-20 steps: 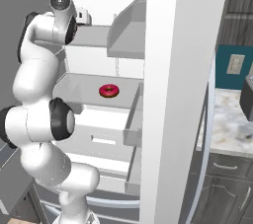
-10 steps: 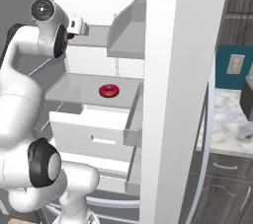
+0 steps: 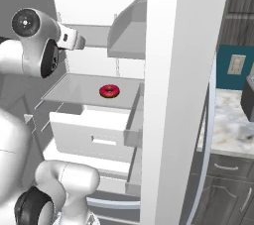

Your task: Take the cupcake and donut from the fridge and place them on the empty tray on the dining counter.

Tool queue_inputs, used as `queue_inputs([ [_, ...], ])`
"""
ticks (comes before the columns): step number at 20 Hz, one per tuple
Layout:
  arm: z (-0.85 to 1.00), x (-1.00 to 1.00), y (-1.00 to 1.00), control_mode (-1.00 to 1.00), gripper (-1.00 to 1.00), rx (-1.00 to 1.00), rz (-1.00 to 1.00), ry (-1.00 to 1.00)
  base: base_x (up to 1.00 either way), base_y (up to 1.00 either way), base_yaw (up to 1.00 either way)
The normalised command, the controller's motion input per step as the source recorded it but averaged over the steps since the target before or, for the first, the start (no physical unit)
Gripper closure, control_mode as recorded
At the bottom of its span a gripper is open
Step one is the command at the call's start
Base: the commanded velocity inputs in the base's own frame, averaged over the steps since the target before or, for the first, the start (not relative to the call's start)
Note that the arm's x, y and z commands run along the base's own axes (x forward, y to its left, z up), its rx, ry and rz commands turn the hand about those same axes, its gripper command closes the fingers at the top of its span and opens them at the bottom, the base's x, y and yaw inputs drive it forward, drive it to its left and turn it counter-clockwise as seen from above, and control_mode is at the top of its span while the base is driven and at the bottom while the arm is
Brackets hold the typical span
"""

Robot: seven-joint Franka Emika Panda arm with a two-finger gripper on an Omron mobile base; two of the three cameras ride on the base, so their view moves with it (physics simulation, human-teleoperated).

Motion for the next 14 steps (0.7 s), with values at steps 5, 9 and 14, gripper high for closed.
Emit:
queue_inputs([
  [5,0.0,-1.0,-0.14,-1.0,1.0,0.0,0.0,0.04,0.0,0.0,0.0],
  [9,0.0,-1.0,-0.15,-1.0,1.0,-0.04,0.0,0.0,0.0,0.0,0.0],
  [14,0.0,-1.0,-0.23,-1.0,1.0,-0.04,0.0,0.03,0.0,0.0,0.0],
])
